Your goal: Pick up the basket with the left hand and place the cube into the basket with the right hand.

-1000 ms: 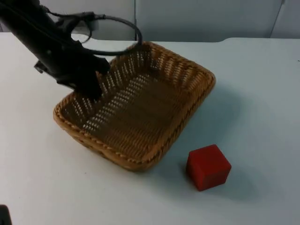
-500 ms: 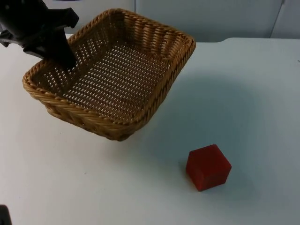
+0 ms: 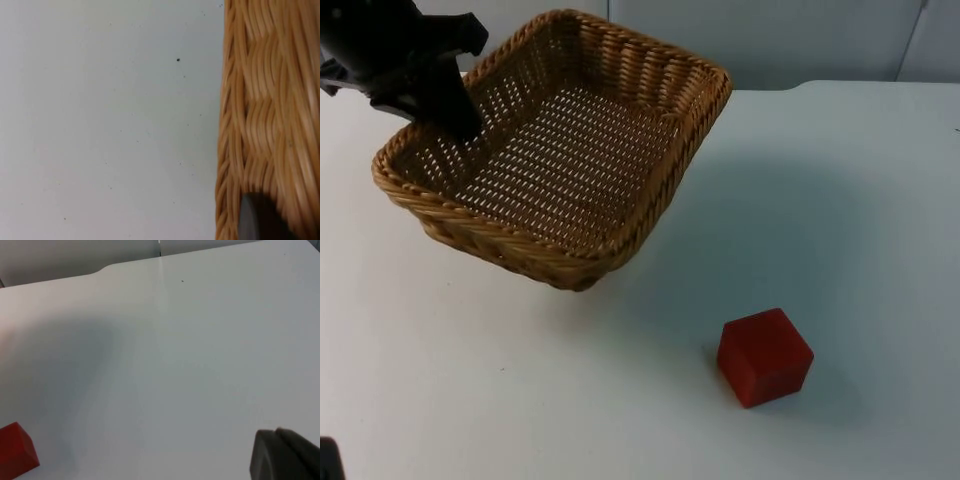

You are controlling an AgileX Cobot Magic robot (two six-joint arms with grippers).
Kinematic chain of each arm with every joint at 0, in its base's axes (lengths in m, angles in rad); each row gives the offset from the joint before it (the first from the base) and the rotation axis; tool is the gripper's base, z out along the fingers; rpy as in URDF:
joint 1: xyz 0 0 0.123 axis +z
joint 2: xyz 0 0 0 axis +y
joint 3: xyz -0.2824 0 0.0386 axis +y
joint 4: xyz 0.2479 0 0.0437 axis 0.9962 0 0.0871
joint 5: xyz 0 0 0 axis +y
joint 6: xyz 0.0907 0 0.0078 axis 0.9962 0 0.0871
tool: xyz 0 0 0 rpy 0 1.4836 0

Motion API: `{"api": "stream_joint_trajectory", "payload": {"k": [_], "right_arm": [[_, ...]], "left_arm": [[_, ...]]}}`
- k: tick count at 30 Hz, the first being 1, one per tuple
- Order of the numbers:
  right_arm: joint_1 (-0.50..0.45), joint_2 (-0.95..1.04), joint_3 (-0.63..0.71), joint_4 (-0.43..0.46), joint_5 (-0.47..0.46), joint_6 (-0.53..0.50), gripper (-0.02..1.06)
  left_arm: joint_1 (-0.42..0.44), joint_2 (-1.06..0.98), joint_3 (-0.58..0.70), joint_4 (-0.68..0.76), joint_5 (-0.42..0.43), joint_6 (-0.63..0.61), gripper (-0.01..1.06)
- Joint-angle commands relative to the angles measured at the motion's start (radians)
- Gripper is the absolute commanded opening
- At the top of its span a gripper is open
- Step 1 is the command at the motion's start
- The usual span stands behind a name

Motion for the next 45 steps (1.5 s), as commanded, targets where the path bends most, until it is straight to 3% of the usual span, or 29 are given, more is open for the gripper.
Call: {"api": "stream_joint_trajectory", "payload": {"k": [1,12,16,19,25,27,30,31,32,35,41,45], "right_arm": [[-0.007,-0.003,0.006,0.004,-0.005,-0.008,0.00],[-0.007,-0.003,0.006,-0.024,-0.005,-0.006,0.00],[-0.007,0.000,-0.007,-0.100,-0.030,-0.019,0.00],[-0.007,0.118,-0.055,-0.179,-0.122,-0.019,0.00],[-0.007,0.418,-0.199,-0.183,-0.223,-0.061,0.03],[-0.007,0.607,-0.302,-0.169,-0.243,-0.079,0.13],[-0.007,0.871,-0.459,-0.096,-0.247,-0.119,0.39],[-0.007,0.871,-0.459,-0.096,-0.247,-0.119,0.39],[0.014,0.990,-0.526,-0.049,-0.247,-0.140,0.54],[0.095,1.235,-0.636,0.025,-0.225,-0.156,0.74],[0.261,1.488,-0.692,0.135,-0.210,-0.202,0.83],[0.417,1.678,-0.697,0.320,-0.247,-0.205,0.83]], "left_arm": [[-0.006,-0.014,-0.006,-0.038,-0.021,-0.003,0.00],[-0.006,-0.014,-0.006,-0.038,-0.128,-0.003,0.00],[-0.006,-0.014,-0.006,-0.038,-0.162,-0.003,0.00],[-0.006,-0.014,-0.006,-0.038,-0.205,-0.001,0.00],[-0.006,-0.014,-0.006,-0.038,-0.235,-0.001,0.00],[-0.006,-0.014,-0.006,-0.038,-0.244,-0.001,0.00],[-0.006,-0.014,-0.006,-0.038,-0.248,-0.001,0.00],[-0.006,-0.014,-0.006,-0.038,-0.248,-0.001,0.00],[-0.006,-0.014,-0.006,-0.038,-0.250,-0.001,0.00],[-0.006,-0.014,-0.006,-0.038,-0.250,-0.001,0.00],[-0.006,-0.014,-0.006,-0.038,-0.252,-0.001,0.00],[-0.006,-0.014,-0.006,-0.038,-0.257,-0.001,0.00]]}}
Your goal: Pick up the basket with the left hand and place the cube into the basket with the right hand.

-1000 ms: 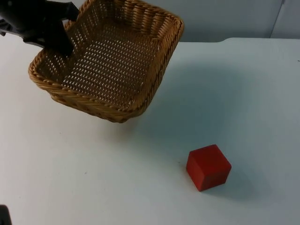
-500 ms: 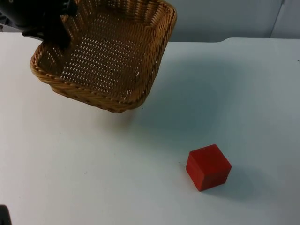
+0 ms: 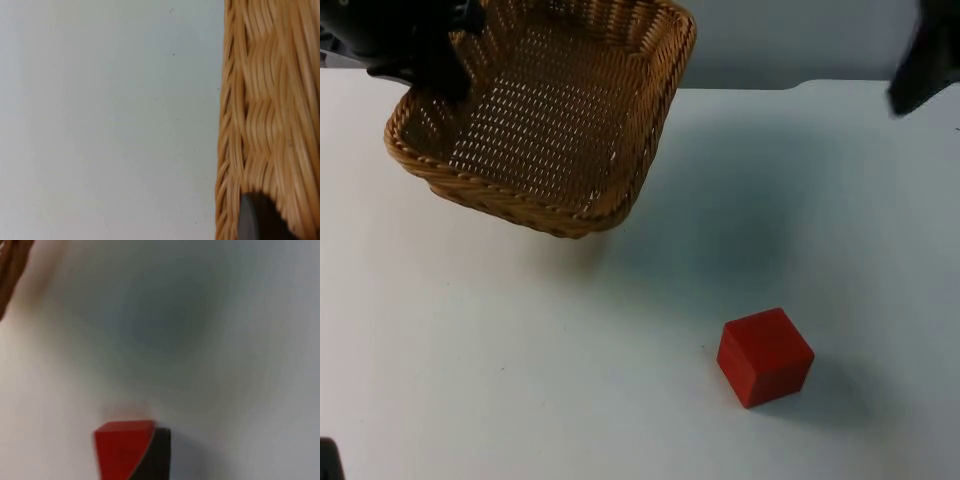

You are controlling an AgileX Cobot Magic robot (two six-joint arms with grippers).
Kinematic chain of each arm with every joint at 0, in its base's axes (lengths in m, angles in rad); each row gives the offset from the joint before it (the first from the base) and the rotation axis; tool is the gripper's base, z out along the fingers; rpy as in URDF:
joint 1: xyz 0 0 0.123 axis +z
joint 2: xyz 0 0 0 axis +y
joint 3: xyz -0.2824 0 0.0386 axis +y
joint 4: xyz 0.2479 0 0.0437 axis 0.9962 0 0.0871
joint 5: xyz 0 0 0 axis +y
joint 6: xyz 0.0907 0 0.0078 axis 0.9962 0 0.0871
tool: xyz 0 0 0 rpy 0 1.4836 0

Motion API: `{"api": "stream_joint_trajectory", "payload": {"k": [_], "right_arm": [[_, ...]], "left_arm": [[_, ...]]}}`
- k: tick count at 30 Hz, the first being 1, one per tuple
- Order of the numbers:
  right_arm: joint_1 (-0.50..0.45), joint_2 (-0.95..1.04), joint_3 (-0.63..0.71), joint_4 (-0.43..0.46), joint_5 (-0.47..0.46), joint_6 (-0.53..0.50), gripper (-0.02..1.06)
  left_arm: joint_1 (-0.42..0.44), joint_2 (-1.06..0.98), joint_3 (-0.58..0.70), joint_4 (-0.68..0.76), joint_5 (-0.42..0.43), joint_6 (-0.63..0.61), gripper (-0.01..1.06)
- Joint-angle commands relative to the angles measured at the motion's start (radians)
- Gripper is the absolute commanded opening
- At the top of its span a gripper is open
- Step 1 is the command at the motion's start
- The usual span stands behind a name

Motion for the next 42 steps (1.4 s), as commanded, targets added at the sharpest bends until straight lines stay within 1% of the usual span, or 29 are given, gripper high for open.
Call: {"api": "stream_joint_trajectory", "payload": {"k": [1,2,3,4,5,6,9,12,15,16,17,20,21,22,24,25,27,29,30,32,34,36,38,42], "right_arm": [[0.060,0.049,-0.008,0.087,-0.018,-0.012,0.83],[0.088,0.083,-0.008,0.127,-0.032,-0.012,0.83],[0.117,0.109,-0.008,0.144,-0.039,-0.012,0.83],[0.154,0.133,-0.008,0.148,-0.039,0.009,0.83],[0.172,0.143,-0.008,0.136,-0.032,0.046,0.83],[0.172,0.143,-0.008,0.136,-0.032,0.046,0.83],[0.238,0.163,-0.004,0.096,-0.001,0.194,0.83],[0.271,0.171,0.007,0.076,-0.003,0.233,0.83],[0.303,0.175,0.043,0.020,-0.006,0.309,0.83],[0.303,0.175,0.043,0.020,-0.006,0.309,0.83],[0.307,0.175,0.066,-0.020,-0.008,0.350,0.83],[0.310,0.175,0.127,-0.072,-0.023,0.413,0.83],[0.310,0.175,0.127,-0.072,-0.023,0.413,0.83],[0.310,0.175,0.147,-0.074,-0.042,0.417,0.83],[0.310,0.175,0.197,-0.071,-0.111,0.417,0.83],[0.310,0.175,0.197,-0.071,-0.111,0.417,0.83],[0.317,0.175,0.245,-0.070,-0.191,0.417,0.83],[0.325,0.175,0.270,-0.072,-0.252,0.395,0.83],[0.325,0.175,0.270,-0.072,-0.252,0.395,0.83],[0.325,0.175,0.283,-0.072,-0.311,0.354,0.83],[0.325,0.182,0.283,-0.072,-0.337,0.317,0.83],[0.325,0.186,0.283,-0.068,-0.348,0.303,0.83],[0.329,0.202,0.283,-0.068,-0.352,0.269,0.83],[0.340,0.239,0.283,-0.062,-0.355,0.237,0.83]], "left_arm": [[-0.006,-0.014,-0.006,-0.035,-0.019,-0.003,0.00],[-0.006,-0.014,-0.006,-0.035,-0.020,-0.003,0.00],[-0.006,-0.014,-0.006,-0.035,-0.020,-0.003,0.00],[-0.006,-0.014,-0.006,-0.035,-0.020,-0.003,0.00],[-0.006,-0.014,-0.006,-0.035,-0.022,-0.003,0.00],[-0.006,-0.014,-0.006,-0.035,-0.022,-0.003,0.00],[-0.006,-0.014,-0.006,-0.035,-0.024,-0.003,0.00],[-0.006,-0.014,-0.006,-0.035,-0.026,-0.003,0.00],[-0.006,-0.014,-0.006,-0.035,-0.026,-0.003,0.00],[-0.006,-0.014,-0.006,-0.035,-0.026,-0.003,0.00],[-0.006,-0.014,-0.006,-0.035,-0.026,-0.003,0.00],[-0.006,-0.014,-0.006,-0.035,-0.026,-0.003,0.00],[-0.006,-0.014,-0.006,-0.035,-0.026,-0.003,0.00],[-0.006,-0.014,-0.006,-0.035,-0.026,-0.003,0.00],[-0.006,-0.014,-0.006,-0.035,-0.028,-0.003,0.00],[-0.006,-0.014,-0.006,-0.035,-0.028,-0.003,0.00],[-0.006,-0.014,-0.006,-0.035,-0.028,-0.003,0.00],[-0.006,-0.014,-0.006,-0.035,-0.028,-0.003,0.00],[-0.006,-0.014,-0.006,-0.035,-0.028,-0.003,0.00],[-0.006,-0.014,-0.006,-0.035,-0.030,-0.003,0.00],[-0.006,-0.014,-0.006,-0.035,-0.030,-0.003,0.00],[-0.006,-0.014,-0.006,-0.035,-0.030,-0.003,0.00],[-0.006,-0.014,-0.006,-0.035,-0.030,-0.003,0.00],[-0.006,-0.014,-0.006,-0.035,-0.030,-0.003,0.00]]}}
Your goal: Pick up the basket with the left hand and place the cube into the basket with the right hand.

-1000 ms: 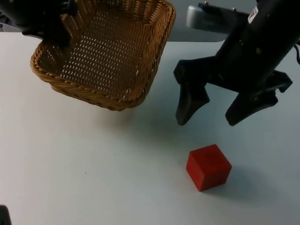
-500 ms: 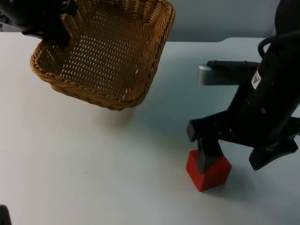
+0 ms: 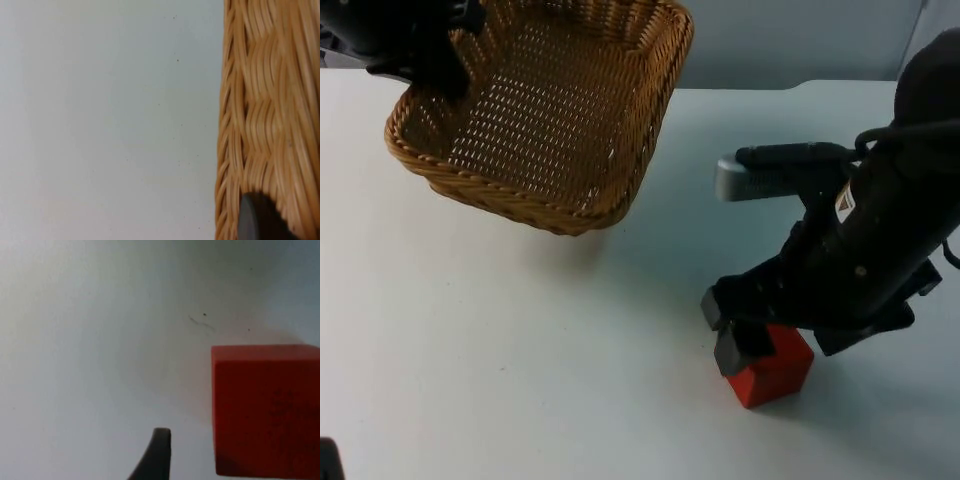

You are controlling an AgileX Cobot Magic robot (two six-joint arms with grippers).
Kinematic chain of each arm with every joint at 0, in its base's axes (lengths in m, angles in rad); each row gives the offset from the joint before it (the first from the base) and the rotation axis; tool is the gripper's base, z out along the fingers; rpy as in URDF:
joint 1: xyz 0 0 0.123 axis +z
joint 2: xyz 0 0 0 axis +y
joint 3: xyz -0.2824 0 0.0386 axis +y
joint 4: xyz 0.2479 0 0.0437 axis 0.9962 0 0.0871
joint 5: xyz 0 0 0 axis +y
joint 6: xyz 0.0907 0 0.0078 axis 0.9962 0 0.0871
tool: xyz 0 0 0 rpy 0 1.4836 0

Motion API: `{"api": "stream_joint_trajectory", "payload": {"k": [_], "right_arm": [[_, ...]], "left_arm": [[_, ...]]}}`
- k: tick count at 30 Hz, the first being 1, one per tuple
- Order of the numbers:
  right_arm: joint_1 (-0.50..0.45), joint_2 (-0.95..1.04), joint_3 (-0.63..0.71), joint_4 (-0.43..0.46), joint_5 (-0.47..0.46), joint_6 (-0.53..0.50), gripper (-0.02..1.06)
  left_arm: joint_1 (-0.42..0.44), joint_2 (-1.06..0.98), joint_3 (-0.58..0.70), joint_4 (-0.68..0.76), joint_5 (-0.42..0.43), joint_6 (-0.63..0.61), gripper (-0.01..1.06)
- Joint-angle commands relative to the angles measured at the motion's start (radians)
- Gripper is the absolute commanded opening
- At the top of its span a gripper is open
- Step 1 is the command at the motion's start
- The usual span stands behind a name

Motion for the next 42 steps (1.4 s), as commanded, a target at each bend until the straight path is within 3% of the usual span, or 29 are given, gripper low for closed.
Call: {"api": "stream_joint_trajectory", "payload": {"k": [1,4,6,7,10,11,12,15,17,21,22,23,25,27,29,31,32,35,37,42], "right_arm": [[0.015,0.032,0.005,0.003,-0.018,-0.041,0.83],[0.016,0.063,0.005,0.003,-0.028,-0.041,0.82],[0.017,0.091,0.005,-0.014,-0.044,-0.049,0.64],[0.017,0.091,0.005,-0.014,-0.044,-0.049,0.64],[0.013,0.095,0.005,-0.141,-0.069,0.072,0.08],[0.006,0.093,0.001,-0.203,-0.071,0.136,0.00],[0.006,0.093,0.001,-0.203,-0.071,0.136,0.00],[-0.008,0.079,-0.041,-0.358,0.003,0.254,0.00],[-0.008,0.069,-0.067,-0.384,0.055,0.264,0.00],[-0.008,0.029,-0.207,-0.630,0.318,0.419,0.00],[-0.008,0.029,-0.207,-0.630,0.318,0.419,0.00],[-0.008,0.010,-0.269,-0.732,0.415,0.454,0.00],[-0.008,-0.019,-0.368,-0.780,0.467,0.430,0.00],[-0.004,-0.030,-0.409,-0.766,0.459,0.396,0.00],[0.007,-0.049,-0.497,-0.675,0.384,0.293,0.00],[0.018,-0.052,-0.564,-0.478,0.288,0.119,0.00],[0.018,-0.052,-0.564,-0.478,0.288,0.119,0.00],[0.035,-0.038,-0.615,-0.186,0.156,-0.124,0.00],[0.037,-0.006,-0.622,-0.038,0.101,-0.266,0.00],[0.035,0.079,-0.622,0.019,0.081,-0.357,0.00]], "left_arm": [[-0.006,-0.014,-0.006,-0.033,-0.015,-0.003,0.00],[-0.006,-0.014,-0.006,-0.033,-0.018,-0.003,0.00],[-0.006,-0.014,-0.006,-0.033,-0.020,-0.003,0.00],[-0.006,-0.014,-0.006,-0.033,-0.020,-0.003,0.00],[-0.006,-0.014,-0.006,-0.033,-0.022,-0.003,0.00],[-0.006,-0.014,-0.006,-0.033,-0.022,-0.003,0.00],[-0.006,-0.014,-0.006,-0.033,-0.022,-0.003,0.00],[-0.006,-0.014,-0.006,-0.033,-0.031,-0.003,0.00],[-0.006,-0.014,-0.006,-0.033,-0.036,-0.003,0.00],[-0.006,-0.014,-0.006,-0.033,-0.063,-0.003,0.00],[-0.006,-0.014,-0.006,-0.033,-0.063,-0.003,0.00],[-0.006,-0.014,-0.006,-0.033,-0.067,-0.003,0.00],[-0.006,-0.014,-0.006,-0.033,-0.070,-0.003,0.00],[-0.006,-0.014,-0.006,-0.033,-0.070,-0.003,0.00],[-0.006,-0.014,-0.006,-0.033,-0.071,-0.003,0.00],[-0.006,-0.014,-0.006,-0.033,-0.071,-0.003,0.00],[-0.006,-0.014,-0.006,-0.033,-0.071,-0.003,0.00],[-0.006,-0.014,-0.006,-0.033,-0.072,-0.003,0.00],[-0.006,-0.014,-0.006,-0.033,-0.074,-0.003,0.00],[-0.006,-0.014,-0.006,-0.033,-0.074,-0.003,0.00]]}}
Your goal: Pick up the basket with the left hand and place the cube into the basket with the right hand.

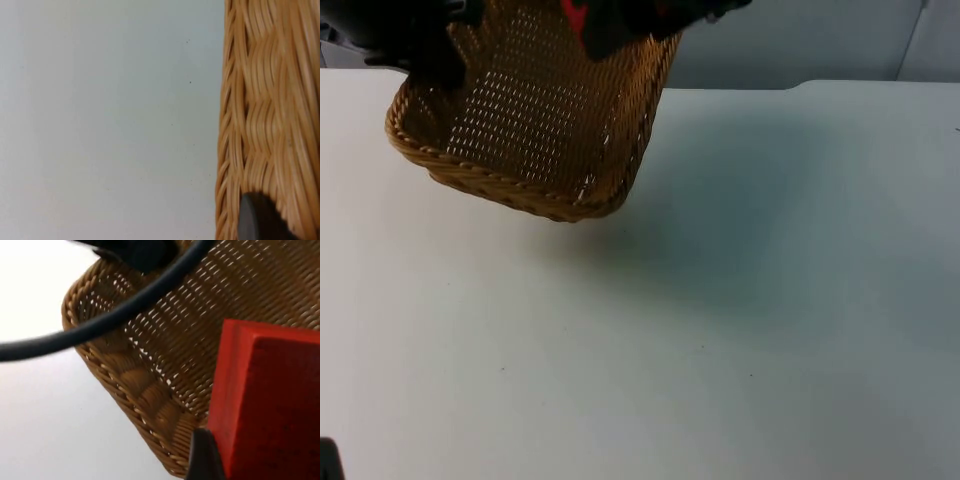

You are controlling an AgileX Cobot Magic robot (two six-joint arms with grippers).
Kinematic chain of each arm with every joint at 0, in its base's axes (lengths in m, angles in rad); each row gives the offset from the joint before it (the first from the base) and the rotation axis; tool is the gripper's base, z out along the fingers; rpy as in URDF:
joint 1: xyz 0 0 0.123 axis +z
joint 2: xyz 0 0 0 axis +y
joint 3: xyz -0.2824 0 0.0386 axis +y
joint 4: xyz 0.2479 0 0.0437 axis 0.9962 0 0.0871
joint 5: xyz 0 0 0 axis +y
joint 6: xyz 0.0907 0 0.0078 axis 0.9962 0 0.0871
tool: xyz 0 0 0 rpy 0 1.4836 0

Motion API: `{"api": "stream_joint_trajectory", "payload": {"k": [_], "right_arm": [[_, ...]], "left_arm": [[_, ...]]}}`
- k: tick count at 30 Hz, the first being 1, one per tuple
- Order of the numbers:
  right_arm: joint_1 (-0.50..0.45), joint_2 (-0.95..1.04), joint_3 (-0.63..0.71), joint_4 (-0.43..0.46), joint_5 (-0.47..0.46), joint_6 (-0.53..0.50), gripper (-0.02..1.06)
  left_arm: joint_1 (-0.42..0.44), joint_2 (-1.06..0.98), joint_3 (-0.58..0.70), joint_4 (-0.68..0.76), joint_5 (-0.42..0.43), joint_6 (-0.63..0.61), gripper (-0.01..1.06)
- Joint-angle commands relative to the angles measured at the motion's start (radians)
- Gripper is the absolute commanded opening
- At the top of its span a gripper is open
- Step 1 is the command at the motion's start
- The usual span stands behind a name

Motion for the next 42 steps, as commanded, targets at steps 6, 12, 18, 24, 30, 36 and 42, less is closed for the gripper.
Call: {"api": "stream_joint_trajectory", "payload": {"k": [6,12,18,24,30,36,42], "right_arm": [[-0.007,0.130,-0.008,0.036,-0.076,-0.060,0.00],[-0.007,0.190,-0.061,0.154,-0.077,-0.171,0.00],[-0.007,0.230,-0.123,0.159,-0.070,-0.192,0.01],[-0.007,0.273,-0.141,0.154,-0.041,-0.192,0.26],[-0.011,0.294,-0.149,0.125,-0.051,-0.192,0.85],[-0.012,0.294,-0.230,0.113,-0.005,-0.192,0.97],[-0.012,0.292,-0.456,0.047,0.227,-0.186,0.27]], "left_arm": [[-0.006,-0.014,-0.006,-0.033,-0.017,-0.003,0.00],[-0.006,-0.014,-0.006,-0.033,-0.017,-0.003,0.00],[-0.006,-0.014,-0.006,-0.033,-0.018,-0.003,0.00],[-0.006,-0.014,-0.006,-0.033,-0.021,-0.003,0.00],[-0.006,-0.014,-0.006,-0.033,-0.021,-0.003,0.00],[-0.006,-0.014,-0.006,-0.033,-0.021,-0.003,0.00],[-0.006,-0.014,-0.006,-0.033,-0.021,-0.003,0.00]]}}
